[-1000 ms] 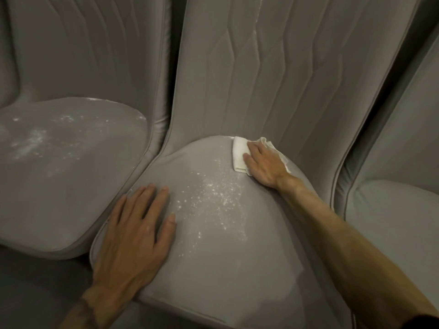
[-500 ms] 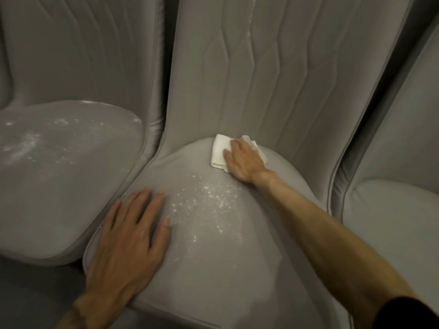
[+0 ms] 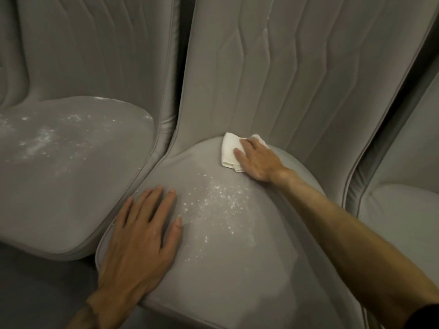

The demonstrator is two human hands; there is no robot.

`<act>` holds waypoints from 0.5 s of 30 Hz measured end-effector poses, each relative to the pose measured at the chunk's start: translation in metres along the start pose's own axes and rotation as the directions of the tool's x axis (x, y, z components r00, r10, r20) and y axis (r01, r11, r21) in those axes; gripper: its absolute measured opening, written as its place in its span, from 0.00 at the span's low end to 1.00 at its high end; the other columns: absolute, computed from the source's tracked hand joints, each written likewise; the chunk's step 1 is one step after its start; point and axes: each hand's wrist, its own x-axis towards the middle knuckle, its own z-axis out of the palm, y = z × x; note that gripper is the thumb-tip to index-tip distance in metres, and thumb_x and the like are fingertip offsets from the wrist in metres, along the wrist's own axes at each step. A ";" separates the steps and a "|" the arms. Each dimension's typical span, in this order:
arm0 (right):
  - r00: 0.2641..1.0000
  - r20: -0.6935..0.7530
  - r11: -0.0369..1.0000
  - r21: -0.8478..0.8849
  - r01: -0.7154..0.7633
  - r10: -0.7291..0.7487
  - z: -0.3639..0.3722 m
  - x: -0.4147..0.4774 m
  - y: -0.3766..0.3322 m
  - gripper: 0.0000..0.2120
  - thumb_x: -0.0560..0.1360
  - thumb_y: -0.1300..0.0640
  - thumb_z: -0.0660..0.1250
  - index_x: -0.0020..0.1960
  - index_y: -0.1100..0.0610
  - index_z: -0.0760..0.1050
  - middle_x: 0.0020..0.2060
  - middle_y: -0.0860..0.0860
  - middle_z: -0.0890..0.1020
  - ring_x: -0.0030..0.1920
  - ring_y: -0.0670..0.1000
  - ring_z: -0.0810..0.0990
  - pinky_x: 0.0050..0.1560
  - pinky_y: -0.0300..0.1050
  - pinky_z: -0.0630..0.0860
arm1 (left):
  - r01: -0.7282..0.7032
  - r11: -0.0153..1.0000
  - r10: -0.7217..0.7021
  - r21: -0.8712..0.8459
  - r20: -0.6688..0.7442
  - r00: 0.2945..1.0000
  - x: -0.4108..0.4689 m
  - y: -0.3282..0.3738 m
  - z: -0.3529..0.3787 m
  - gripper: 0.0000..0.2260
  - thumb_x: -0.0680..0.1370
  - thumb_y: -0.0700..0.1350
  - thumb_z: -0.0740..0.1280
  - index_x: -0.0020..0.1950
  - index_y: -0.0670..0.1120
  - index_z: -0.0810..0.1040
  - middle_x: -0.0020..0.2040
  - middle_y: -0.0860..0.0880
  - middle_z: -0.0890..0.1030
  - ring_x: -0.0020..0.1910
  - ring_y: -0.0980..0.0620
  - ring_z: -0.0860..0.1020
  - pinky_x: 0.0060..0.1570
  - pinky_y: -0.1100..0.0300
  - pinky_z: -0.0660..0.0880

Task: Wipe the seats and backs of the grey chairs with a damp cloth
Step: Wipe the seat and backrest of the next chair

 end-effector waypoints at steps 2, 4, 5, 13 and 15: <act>0.998 -0.004 0.997 0.038 -0.070 0.070 -0.005 -0.008 0.018 0.25 0.86 0.43 0.53 0.76 0.57 0.67 0.76 0.56 0.68 0.78 0.56 0.64 0.78 0.51 0.61 | 0.000 1.000 0.000 0.005 0.005 1.000 0.000 0.001 -0.001 0.28 0.84 0.58 0.52 0.81 0.48 0.70 0.78 0.44 0.72 0.78 0.43 0.70 0.79 0.39 0.63; 0.991 -0.014 0.991 0.027 -0.131 0.131 -0.001 0.002 0.007 0.26 0.85 0.43 0.53 0.75 0.58 0.68 0.75 0.57 0.70 0.77 0.58 0.65 0.78 0.52 0.60 | 0.014 1.000 -0.014 0.001 0.008 1.000 0.001 0.002 -0.003 0.28 0.84 0.58 0.52 0.81 0.48 0.70 0.79 0.44 0.72 0.78 0.43 0.70 0.79 0.40 0.63; 0.991 -0.020 0.991 -0.014 -0.132 0.132 0.004 0.009 -0.005 0.26 0.85 0.43 0.52 0.74 0.59 0.69 0.74 0.58 0.71 0.76 0.59 0.67 0.78 0.54 0.60 | 0.017 1.000 -0.017 -0.002 0.010 1.000 0.001 0.002 -0.003 0.28 0.84 0.58 0.52 0.81 0.48 0.70 0.79 0.45 0.72 0.78 0.43 0.69 0.79 0.40 0.63; 0.997 0.040 0.996 -0.058 0.063 -0.060 -0.004 0.007 -0.010 0.25 0.87 0.46 0.52 0.76 0.61 0.66 0.76 0.58 0.68 0.76 0.59 0.66 0.79 0.51 0.60 | 0.001 1.000 -0.001 -0.008 0.003 1.000 -0.001 0.000 -0.001 0.28 0.84 0.58 0.52 0.81 0.48 0.69 0.79 0.45 0.72 0.79 0.44 0.69 0.79 0.40 0.63; 0.999 0.010 0.997 -0.068 -0.035 0.036 -0.008 0.000 0.001 0.24 0.87 0.47 0.53 0.75 0.62 0.67 0.76 0.59 0.67 0.75 0.61 0.67 0.78 0.52 0.61 | 0.011 1.000 -0.011 -0.019 0.012 1.000 0.000 0.000 -0.002 0.29 0.84 0.59 0.52 0.81 0.48 0.69 0.79 0.45 0.71 0.79 0.44 0.69 0.79 0.39 0.64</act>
